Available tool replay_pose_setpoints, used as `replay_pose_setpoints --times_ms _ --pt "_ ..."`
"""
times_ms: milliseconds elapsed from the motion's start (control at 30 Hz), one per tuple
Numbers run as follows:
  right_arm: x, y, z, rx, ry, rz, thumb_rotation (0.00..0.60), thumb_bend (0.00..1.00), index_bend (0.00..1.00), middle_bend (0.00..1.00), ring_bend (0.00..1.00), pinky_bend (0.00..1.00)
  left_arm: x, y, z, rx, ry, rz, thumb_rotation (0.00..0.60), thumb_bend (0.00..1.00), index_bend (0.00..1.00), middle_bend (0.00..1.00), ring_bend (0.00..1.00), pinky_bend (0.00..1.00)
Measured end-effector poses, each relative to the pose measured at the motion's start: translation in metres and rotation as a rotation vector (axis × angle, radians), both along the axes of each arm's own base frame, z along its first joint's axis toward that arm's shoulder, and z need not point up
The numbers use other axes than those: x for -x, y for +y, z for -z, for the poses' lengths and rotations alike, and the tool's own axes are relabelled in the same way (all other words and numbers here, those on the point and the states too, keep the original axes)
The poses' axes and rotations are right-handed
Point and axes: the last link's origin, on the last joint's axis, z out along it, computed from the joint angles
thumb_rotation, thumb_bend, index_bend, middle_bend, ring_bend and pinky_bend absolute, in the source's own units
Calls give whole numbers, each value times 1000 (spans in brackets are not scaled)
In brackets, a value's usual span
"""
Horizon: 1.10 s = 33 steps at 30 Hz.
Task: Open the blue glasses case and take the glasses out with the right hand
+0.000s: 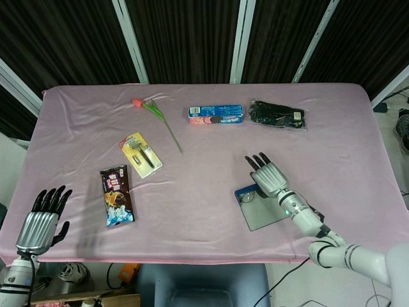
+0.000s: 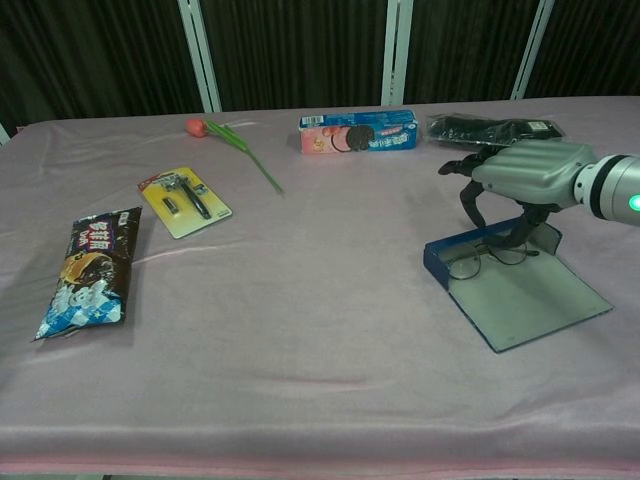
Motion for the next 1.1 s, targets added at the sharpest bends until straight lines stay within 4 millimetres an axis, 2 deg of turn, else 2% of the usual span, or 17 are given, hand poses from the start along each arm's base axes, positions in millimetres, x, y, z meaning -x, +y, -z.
replay_pose_setpoints --times_ms 267,500,800,1100 --pt "-3 -1 -2 38 -34 -16 600 545 672 26 0 0 0 0 0 0 -2 1 600 411 0 0 0 0" --pt "-8 -1 -5 160 -67 -98 600 545 649 26 0 0 0 -1 0 3 -3 4 600 411 0 0 0 0" --pt "-8 4 2 272 -75 -187 600 545 649 34 0 0 -1 -1 0 7 -5 5 600 411 0 0 0 0" --pt "-8 6 4 295 -80 -206 600 544 655 41 0 0 -1 -1 0 10 -7 8 600 410 0 0 0 0"
